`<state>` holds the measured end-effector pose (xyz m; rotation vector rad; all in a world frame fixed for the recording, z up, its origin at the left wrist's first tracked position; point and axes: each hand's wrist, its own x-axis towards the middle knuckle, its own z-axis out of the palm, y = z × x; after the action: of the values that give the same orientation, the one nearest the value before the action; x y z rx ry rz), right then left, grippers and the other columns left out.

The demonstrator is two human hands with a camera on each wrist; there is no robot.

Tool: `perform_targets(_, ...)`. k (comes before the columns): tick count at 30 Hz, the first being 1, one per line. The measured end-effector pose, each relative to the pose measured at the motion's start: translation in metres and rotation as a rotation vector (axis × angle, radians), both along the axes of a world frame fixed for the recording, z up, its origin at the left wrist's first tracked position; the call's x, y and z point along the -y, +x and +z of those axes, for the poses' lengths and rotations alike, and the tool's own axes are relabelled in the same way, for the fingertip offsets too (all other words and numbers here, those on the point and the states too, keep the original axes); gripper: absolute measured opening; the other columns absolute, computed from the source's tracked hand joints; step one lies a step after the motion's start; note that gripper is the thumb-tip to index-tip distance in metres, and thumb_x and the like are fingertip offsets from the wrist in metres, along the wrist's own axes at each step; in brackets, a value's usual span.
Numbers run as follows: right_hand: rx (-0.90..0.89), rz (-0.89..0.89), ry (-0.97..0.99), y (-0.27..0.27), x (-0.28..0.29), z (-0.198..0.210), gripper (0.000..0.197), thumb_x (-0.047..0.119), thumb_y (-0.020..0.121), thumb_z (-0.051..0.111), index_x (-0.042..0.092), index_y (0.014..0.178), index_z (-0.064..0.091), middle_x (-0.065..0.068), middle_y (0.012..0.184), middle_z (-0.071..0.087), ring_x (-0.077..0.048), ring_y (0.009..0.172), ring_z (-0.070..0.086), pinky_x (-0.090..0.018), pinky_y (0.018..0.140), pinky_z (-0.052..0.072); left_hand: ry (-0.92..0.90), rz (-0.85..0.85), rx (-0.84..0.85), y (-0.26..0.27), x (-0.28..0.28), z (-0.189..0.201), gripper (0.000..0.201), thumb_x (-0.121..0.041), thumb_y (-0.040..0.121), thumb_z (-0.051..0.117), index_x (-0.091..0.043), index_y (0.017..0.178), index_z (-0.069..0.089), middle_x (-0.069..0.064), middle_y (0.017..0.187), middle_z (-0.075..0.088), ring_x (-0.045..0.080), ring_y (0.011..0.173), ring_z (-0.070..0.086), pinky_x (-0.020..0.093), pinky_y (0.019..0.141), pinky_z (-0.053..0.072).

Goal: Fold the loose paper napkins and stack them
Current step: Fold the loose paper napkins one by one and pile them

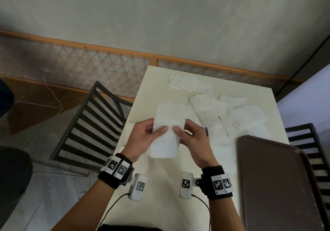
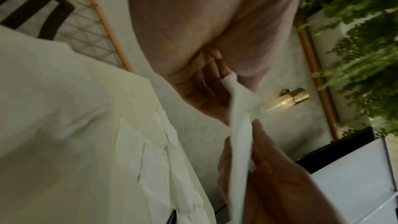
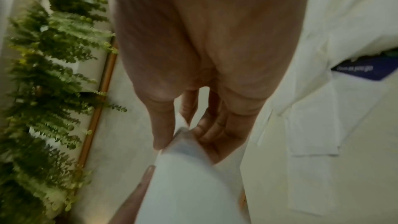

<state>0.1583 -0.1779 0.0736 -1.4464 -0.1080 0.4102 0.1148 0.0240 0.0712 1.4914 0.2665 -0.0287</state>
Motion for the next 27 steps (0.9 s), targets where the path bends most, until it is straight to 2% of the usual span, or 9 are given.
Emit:
perform_targets(2, 0.036, 0.014, 0.0, -0.001, 0.002, -0.001, 0.014, 0.01, 0.103, 0.075, 0.002, 0.114, 0.077, -0.022, 0.112, 0.075, -0.027, 0.101, 0.075, -0.044, 0.09, 0.064, 0.075, 0.036, 0.043, -0.002, -0.004, 0.006, 0.023, -0.018, 0.096, 0.081, -0.01, 0.118, 0.077, 0.005, 0.109, 0.083, 0.028, 0.104, 0.08, 0.057, 0.096, 0.063)
perform_targets(5, 0.087, -0.053, 0.031, -0.002, 0.003, -0.003, 0.015, 0.001, 0.101, 0.073, 0.002, 0.114, 0.081, -0.016, 0.117, 0.079, -0.029, 0.108, 0.075, -0.042, 0.094, 0.06, 0.159, -0.018, 0.16, -0.007, -0.012, 0.011, 0.017, -0.011, 0.101, 0.074, -0.01, 0.117, 0.079, 0.005, 0.109, 0.084, 0.03, 0.106, 0.079, 0.052, 0.096, 0.063)
perform_targets(9, 0.061, -0.086, 0.127, -0.004, -0.001, -0.005, 0.016, -0.008, 0.1, 0.067, -0.002, 0.101, 0.082, -0.02, 0.116, 0.079, -0.032, 0.107, 0.074, -0.039, 0.089, 0.056, 0.259, -0.093, 0.281, -0.013, -0.022, 0.018, 0.031, 0.009, 0.1, 0.067, -0.014, 0.116, 0.081, -0.003, 0.113, 0.083, 0.018, 0.112, 0.078, 0.037, 0.1, 0.062)
perform_targets(13, 0.033, -0.04, 0.189, -0.011, -0.003, -0.003, 0.036, -0.015, 0.103, 0.055, 0.004, 0.091, 0.083, -0.019, 0.113, 0.078, -0.031, 0.104, 0.074, -0.032, 0.084, 0.058, 0.283, -0.112, 0.283, -0.014, -0.026, 0.02, 0.032, 0.013, 0.106, 0.053, -0.006, 0.106, 0.079, 0.0, 0.106, 0.08, 0.018, 0.103, 0.074, 0.026, 0.091, 0.057)
perform_targets(15, 0.013, -0.042, 0.204, -0.012, -0.004, -0.004, 0.041, -0.016, 0.103, 0.053, 0.007, 0.087, 0.083, -0.018, 0.108, 0.078, -0.03, 0.101, 0.073, -0.034, 0.084, 0.057, 0.262, -0.104, 0.27, -0.016, -0.026, 0.02, 0.03, 0.012, 0.107, 0.052, -0.005, 0.104, 0.077, -0.001, 0.102, 0.079, 0.015, 0.099, 0.072, 0.022, 0.085, 0.053)
perform_targets(18, 0.001, -0.067, 0.187, -0.013, -0.007, -0.006, 0.039, -0.012, 0.104, 0.053, 0.007, 0.086, 0.082, -0.019, 0.102, 0.076, -0.033, 0.097, 0.07, -0.041, 0.085, 0.052, 0.224, -0.106, 0.259, -0.018, -0.026, 0.018, 0.032, 0.012, 0.107, 0.05, -0.006, 0.105, 0.076, 0.003, 0.104, 0.078, 0.025, 0.103, 0.072, 0.032, 0.09, 0.052)
perform_targets(20, -0.012, -0.085, 0.197, -0.013, -0.009, -0.006, 0.041, -0.011, 0.105, 0.052, 0.009, 0.084, 0.081, -0.016, 0.098, 0.074, -0.031, 0.094, 0.068, -0.039, 0.081, 0.052, 0.201, -0.098, 0.263, -0.02, -0.026, 0.02, 0.032, 0.012, 0.107, 0.05, -0.007, 0.107, 0.077, 0.007, 0.105, 0.078, 0.033, 0.107, 0.071, 0.035, 0.093, 0.055)
perform_targets(24, -0.04, -0.105, 0.22, -0.012, -0.011, -0.009, 0.041, -0.009, 0.106, 0.051, 0.011, 0.083, 0.077, -0.016, 0.096, 0.067, -0.031, 0.088, 0.063, -0.035, 0.073, 0.05, 0.221, -0.105, 0.301, -0.025, -0.023, 0.025, 0.028, 0.01, 0.107, 0.053, -0.004, 0.108, 0.077, 0.006, 0.104, 0.079, 0.022, 0.104, 0.074, 0.026, 0.092, 0.058)
perform_targets(27, -0.087, -0.095, 0.22, -0.013, -0.013, -0.011, 0.034, -0.006, 0.107, 0.052, 0.01, 0.085, 0.072, -0.019, 0.092, 0.063, -0.032, 0.085, 0.058, -0.033, 0.066, 0.046, 0.233, -0.112, 0.301, -0.025, -0.026, 0.023, 0.031, 0.011, 0.106, 0.054, -0.007, 0.108, 0.078, 0.006, 0.103, 0.078, 0.029, 0.103, 0.073, 0.038, 0.091, 0.06)
